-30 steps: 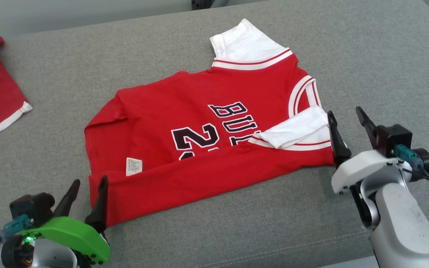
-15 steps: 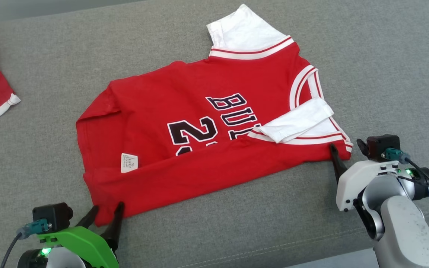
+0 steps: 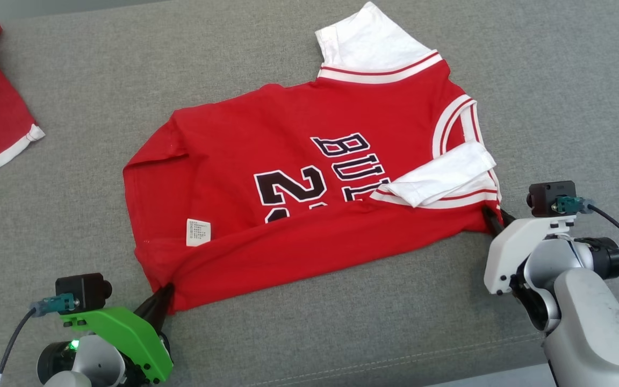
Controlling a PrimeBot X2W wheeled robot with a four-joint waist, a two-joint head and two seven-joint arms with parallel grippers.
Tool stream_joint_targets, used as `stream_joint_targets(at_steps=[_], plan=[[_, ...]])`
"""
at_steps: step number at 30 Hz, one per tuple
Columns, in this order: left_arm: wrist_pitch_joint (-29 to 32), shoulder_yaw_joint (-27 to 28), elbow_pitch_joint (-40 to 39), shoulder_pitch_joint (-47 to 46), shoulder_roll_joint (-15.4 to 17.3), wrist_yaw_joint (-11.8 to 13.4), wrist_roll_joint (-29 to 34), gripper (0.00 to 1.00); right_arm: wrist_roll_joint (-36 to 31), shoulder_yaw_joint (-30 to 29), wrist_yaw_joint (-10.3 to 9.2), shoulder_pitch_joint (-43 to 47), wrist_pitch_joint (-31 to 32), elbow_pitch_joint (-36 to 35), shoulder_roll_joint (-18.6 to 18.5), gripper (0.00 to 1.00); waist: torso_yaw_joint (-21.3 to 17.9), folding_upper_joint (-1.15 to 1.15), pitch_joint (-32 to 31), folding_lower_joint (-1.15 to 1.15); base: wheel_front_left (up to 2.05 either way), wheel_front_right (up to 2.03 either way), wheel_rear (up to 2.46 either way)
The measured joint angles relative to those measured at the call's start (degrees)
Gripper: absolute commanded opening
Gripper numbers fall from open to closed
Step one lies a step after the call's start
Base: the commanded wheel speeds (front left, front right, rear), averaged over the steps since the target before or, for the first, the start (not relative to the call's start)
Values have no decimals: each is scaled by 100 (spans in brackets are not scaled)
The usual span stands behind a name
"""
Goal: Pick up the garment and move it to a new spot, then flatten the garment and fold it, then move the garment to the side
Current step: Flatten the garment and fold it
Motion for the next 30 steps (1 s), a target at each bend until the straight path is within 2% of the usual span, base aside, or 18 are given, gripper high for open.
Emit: stream_joint_targets(at_steps=[3,10,16,17,18,19,20,23,27,30], plan=[[118,13,-227,70,142,-32,-20,0,258,33,-1,139,132,-271,-149,0,-22,0,-63,0,0,0,0],[505,205,-1474,779,472,151,-356,0,820,-136,-5,917,790,-1459,-486,0,-116,0,-170,0,0,0,0],[714,266,-1779,1237,521,370,-554,0,816,-172,-8,1277,1170,-1719,-426,0,-193,0,-126,0,0,0,0],[687,272,-1746,1238,476,405,-568,0,725,-172,-7,1276,1139,-1708,-411,27,-194,0,-117,0,0,0,0],[686,245,-1679,1237,468,426,-537,23,676,-179,-8,1271,1102,-1683,-389,90,-190,0,-111,0,0,0,0],[656,221,-1614,1235,463,450,-476,53,654,-190,-8,1269,1072,-1649,-364,100,-182,0,-108,0,0,0,0],[626,214,-1574,1230,445,465,-465,100,615,-177,-9,1267,1050,-1629,-348,100,-171,0,-104,0,0,0,0],[544,202,-1563,1221,413,468,-423,100,589,-147,-9,1257,1027,-1733,-367,100,-128,0,-84,0,0,0,0],[372,390,-1911,1169,567,572,-259,100,612,-337,-12,1106,999,-2290,-534,100,-88,0,-4,0,0,0,0],[335,514,-2178,883,733,652,-38,100,595,-292,-12,621,1017,-2596,-610,100,-85,0,111,0,0,0,0]])
